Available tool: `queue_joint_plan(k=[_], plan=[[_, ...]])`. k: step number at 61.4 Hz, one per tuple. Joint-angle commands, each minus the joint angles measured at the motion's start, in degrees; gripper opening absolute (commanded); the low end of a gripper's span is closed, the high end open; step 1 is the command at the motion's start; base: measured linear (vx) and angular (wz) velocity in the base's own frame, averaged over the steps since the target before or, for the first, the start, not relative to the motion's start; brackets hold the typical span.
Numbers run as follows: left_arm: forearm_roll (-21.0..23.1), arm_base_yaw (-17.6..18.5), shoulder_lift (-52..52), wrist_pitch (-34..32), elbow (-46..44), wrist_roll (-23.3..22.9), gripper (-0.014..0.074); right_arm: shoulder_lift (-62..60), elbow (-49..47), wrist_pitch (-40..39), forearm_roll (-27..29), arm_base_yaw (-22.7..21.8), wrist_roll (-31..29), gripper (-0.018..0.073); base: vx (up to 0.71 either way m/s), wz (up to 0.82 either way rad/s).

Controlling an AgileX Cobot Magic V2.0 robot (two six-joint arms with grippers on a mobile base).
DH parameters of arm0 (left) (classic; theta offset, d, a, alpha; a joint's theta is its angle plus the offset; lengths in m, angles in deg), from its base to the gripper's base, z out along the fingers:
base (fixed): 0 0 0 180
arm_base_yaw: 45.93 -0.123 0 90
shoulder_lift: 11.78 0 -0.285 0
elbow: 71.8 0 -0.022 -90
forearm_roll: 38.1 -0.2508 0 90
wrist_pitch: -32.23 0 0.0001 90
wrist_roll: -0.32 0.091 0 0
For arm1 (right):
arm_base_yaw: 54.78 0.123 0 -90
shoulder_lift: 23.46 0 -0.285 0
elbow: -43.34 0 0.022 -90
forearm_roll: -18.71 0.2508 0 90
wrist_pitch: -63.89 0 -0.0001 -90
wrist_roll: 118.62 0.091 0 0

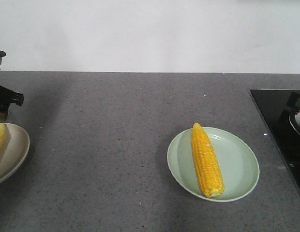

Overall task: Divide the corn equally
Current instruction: 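Release the cob onto the white plate and lift the left gripper, then withdraw the left gripper from the white plate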

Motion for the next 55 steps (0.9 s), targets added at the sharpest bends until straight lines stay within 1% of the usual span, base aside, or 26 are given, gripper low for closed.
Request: queue_joint_plan(k=[1, 10, 16, 23, 33, 39, 46, 52, 55], plan=[[2.30, -0.08, -3.19, 0.42, -1.32, -0.59, 0.0519, 0.45, -1.02, -4.18, 0.63, -0.16, -0.12, -0.0004, 0.00, 0.00], [7.41, -0.08, -4.83, 0.42, -1.32, 0.14, 0.0448, 0.45, -1.02, -5.59, 0.42, -0.16, -0.12, -0.0004, 0.00, 0.00], [11.10, 0.12, -6.81, 0.42, -1.32, 1.83, 0.0358, 0.45, -0.83, -7.71, 0.24, -0.16, -0.06, -0.0004, 0.00, 0.00], [17.41, 0.10, -9.79, 0.37, -1.32, 4.93, 0.0217, 1.03, -0.83, -10.84, -0.88, -0.16, 1.27, -0.0004, 0.00, 0.00], [27.29, 0.10, -15.27, -1.23, -1.32, 11.70, -0.0004, 3.51, -0.83, -12.42, -1.68, -0.16, 2.79, -0.0004, 0.00, 0.00], [31.49, 0.10, -18.76, -1.89, -1.32, 15.48, -0.0008, 5.82, -0.83, -12.36, -2.53, -0.16, 2.93, -0.0004, 0.00, 0.00], [35.42, 0.10, -23.36, -2.63, -1.32, 19.37, -0.0008, 8.60, -0.83, -12.36, -3.30, -0.16, 2.94, -0.0004, 0.00, 0.00], [38.01, 0.10, -27.73, -3.97, -0.77, 22.11, -0.0008, 10.43, -0.67, -12.21, -3.94, -0.16, 2.89, -0.0004, 0.00, 0.00], [39.46, 0.10, -30.23, -5.25, 0.68, 23.63, -0.0008, 10.56, 0.87, -13.59, -3.80, -0.16, 2.83, -0.0004, 0.00, 0.00]])
